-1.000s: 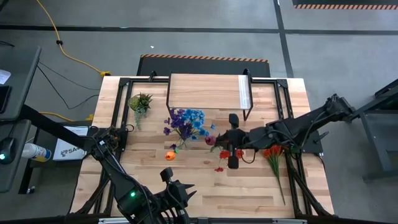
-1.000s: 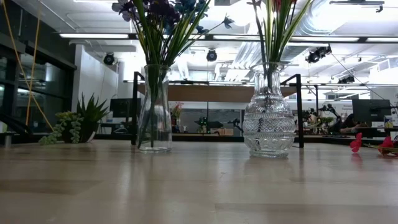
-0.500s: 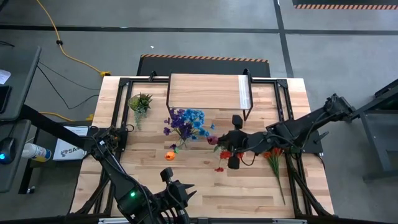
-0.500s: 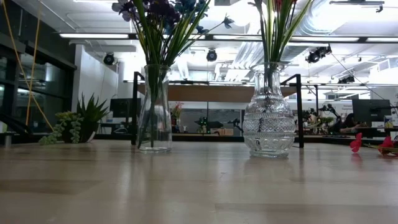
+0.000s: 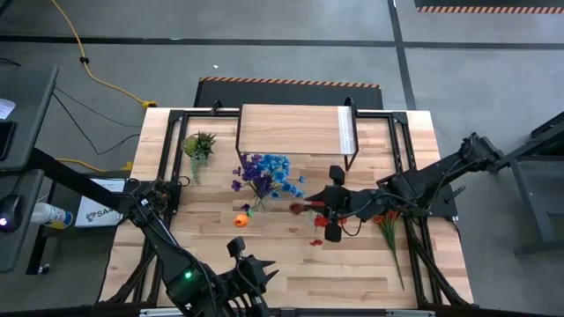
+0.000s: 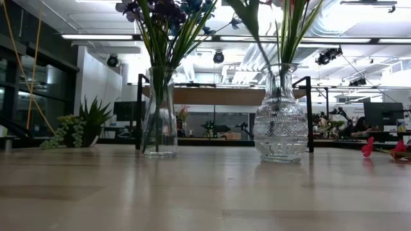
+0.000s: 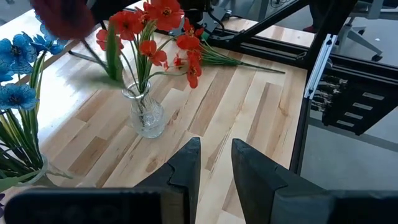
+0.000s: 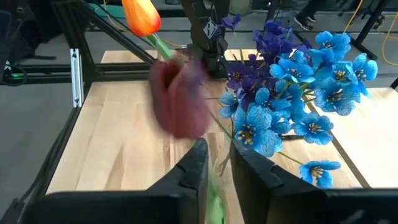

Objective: Pick and place flowers into a vace then onto a shelf
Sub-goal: Put the dark red flower into the right transparent crystal vase, then put the red flower into the right transparent crystal vase

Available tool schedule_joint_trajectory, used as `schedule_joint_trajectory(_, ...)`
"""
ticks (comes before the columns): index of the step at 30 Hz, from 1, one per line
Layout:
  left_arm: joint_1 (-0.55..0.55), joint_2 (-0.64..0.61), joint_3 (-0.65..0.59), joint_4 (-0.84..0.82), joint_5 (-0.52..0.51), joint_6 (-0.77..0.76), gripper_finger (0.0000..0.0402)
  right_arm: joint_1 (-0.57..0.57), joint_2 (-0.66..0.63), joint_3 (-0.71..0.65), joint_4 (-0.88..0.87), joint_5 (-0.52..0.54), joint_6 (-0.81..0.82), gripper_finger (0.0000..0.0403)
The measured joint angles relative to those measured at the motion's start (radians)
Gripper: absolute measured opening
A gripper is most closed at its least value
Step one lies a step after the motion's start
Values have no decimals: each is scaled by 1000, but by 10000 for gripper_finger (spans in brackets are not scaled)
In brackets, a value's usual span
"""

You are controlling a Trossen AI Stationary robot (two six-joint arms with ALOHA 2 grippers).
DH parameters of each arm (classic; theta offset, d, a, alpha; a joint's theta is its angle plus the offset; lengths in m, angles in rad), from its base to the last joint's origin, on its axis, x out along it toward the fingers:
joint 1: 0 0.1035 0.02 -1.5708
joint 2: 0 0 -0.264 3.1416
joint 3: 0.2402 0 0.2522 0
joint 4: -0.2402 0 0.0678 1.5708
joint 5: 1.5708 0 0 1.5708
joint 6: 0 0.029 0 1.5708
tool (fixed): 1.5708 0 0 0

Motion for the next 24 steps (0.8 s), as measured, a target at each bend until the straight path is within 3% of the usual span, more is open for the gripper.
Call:
schedule_joint_trajectory(10, 0, 0, 0, 0, 0, 0, 124, 0, 0, 0, 1, -12, -1, 109)
schedule_joint_trajectory(18, 0, 0, 0, 0, 0, 4, 124, 0, -61, 0, 2, -21, -5, 118)
schedule_joint_trajectory(21, 0, 0, 0, 0, 0, 6, 124, 0, -106, 0, 2, -69, -18, 118)
schedule_joint_trajectory(24, 0, 0, 0, -5, 11, 7, 124, 0, -164, 0, 2, -183, 0, 119)
